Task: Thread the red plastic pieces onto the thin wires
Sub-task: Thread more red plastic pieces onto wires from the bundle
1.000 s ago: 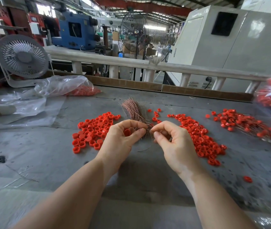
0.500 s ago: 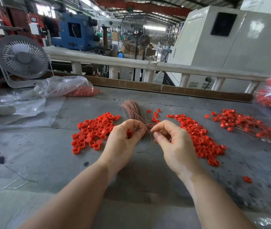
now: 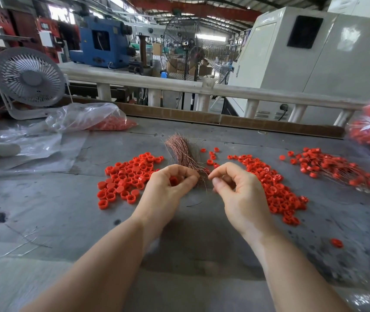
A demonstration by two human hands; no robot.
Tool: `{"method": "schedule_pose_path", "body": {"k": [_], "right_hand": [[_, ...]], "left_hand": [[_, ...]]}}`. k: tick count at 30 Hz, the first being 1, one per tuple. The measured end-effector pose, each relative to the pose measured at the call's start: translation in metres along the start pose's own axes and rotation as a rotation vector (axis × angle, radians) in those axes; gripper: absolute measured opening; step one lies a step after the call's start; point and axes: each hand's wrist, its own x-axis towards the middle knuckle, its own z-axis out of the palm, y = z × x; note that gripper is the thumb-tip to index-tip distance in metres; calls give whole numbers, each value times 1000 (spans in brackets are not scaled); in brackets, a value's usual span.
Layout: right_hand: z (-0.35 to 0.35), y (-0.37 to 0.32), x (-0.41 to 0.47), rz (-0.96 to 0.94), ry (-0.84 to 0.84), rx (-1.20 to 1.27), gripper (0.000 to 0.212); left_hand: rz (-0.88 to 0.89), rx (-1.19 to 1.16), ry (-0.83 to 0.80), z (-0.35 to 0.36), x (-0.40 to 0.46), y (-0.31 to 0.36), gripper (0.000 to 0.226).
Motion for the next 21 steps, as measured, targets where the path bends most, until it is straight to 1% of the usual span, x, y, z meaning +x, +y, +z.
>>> {"method": "schedule_pose_path", "body": {"k": [3, 5, 7, 9, 15, 18, 21], "right_hand": [[-1, 0, 1, 13, 27, 20, 32], [0, 0, 0, 11, 30, 23, 32], [0, 0, 0, 5, 32, 17, 32], [0, -1, 0, -1, 37, 14, 33], [0, -2, 0, -12, 49, 21, 33], [0, -2, 0, -17, 54, 23, 32], [0, -2, 0, -18, 65, 38, 28]], "left_hand": [[-273, -349, -43, 0, 2, 3, 9], [-415, -571, -74, 1, 4, 6, 19], [-486, -669, -78, 2, 4, 9, 25], [-460, -667, -69, 3, 3, 8, 22], [-339, -558, -26, -1, 3, 3, 14], [-338, -632, -62, -1, 4, 4, 13], [-348, -726, -121, -2, 3, 5, 21]]}}
